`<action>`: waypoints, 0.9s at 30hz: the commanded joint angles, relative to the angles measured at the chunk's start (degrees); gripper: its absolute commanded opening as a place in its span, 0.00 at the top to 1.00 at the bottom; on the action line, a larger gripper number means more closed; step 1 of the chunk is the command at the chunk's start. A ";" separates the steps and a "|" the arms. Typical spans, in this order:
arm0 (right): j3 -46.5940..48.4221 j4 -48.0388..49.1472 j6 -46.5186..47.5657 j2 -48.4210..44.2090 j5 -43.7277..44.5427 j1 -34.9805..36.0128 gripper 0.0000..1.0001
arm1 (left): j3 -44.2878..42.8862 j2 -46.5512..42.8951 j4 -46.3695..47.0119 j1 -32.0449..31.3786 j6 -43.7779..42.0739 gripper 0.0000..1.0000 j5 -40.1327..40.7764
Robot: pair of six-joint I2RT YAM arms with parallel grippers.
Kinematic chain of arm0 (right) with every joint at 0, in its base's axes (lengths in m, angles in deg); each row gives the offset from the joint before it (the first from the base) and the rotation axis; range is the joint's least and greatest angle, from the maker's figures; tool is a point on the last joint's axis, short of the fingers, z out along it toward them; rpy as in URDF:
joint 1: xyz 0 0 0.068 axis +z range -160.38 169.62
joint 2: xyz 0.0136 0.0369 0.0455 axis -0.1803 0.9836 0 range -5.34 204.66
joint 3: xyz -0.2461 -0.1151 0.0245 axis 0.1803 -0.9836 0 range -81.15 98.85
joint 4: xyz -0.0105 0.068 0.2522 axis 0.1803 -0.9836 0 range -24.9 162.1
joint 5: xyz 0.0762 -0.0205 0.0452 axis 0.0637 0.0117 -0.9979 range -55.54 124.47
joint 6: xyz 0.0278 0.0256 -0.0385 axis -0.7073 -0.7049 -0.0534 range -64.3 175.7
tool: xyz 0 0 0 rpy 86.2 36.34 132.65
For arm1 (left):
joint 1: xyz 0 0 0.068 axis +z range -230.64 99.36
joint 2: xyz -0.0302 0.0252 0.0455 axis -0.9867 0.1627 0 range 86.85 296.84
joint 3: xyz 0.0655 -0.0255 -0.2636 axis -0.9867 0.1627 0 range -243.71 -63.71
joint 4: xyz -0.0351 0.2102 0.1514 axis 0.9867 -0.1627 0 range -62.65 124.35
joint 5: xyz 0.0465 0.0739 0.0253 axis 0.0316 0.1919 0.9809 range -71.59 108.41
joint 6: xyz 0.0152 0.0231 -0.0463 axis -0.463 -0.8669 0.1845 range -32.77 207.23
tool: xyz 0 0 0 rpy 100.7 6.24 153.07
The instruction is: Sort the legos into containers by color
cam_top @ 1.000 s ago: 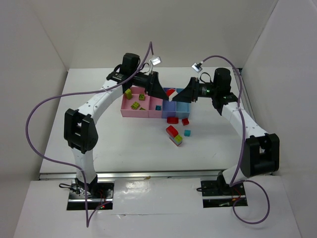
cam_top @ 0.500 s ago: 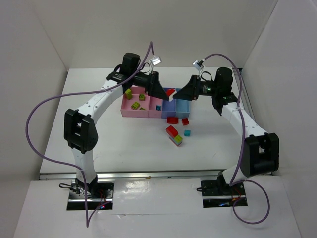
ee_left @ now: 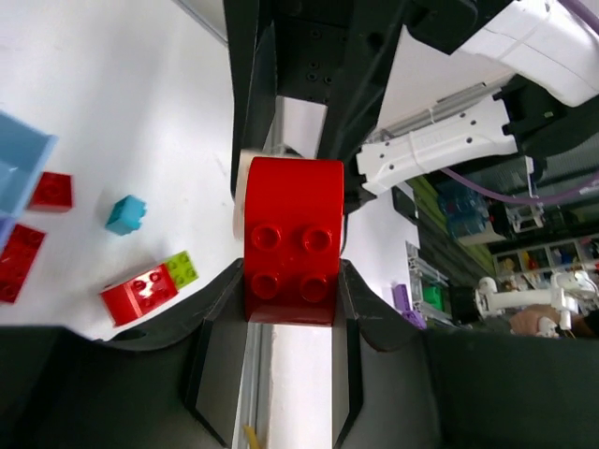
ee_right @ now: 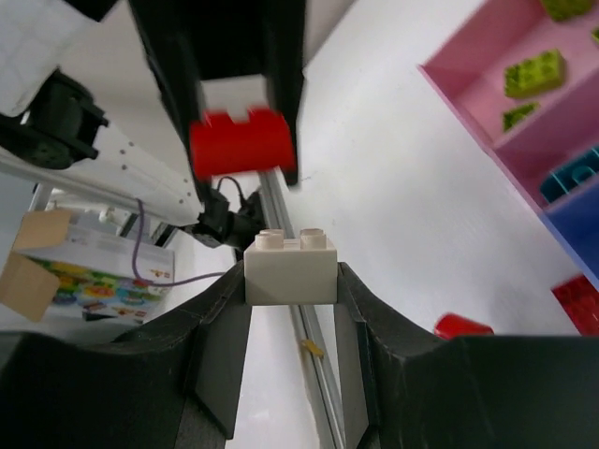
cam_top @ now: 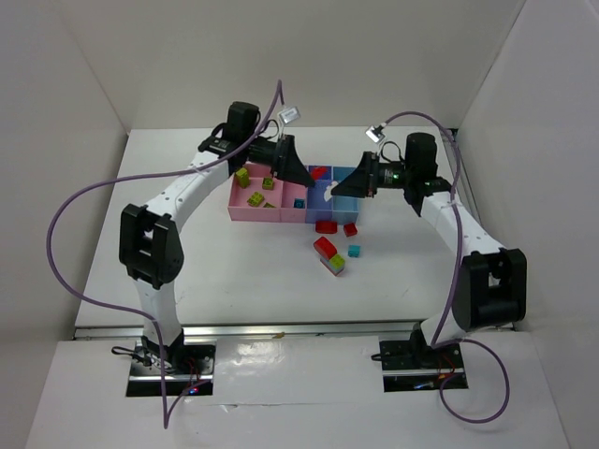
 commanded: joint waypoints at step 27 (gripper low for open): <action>5.73 -15.58 7.53 0.02 47.98 -5.09 0.95 | -13.42 15.66 -13.77 -7.31 10.55 1.00 62.79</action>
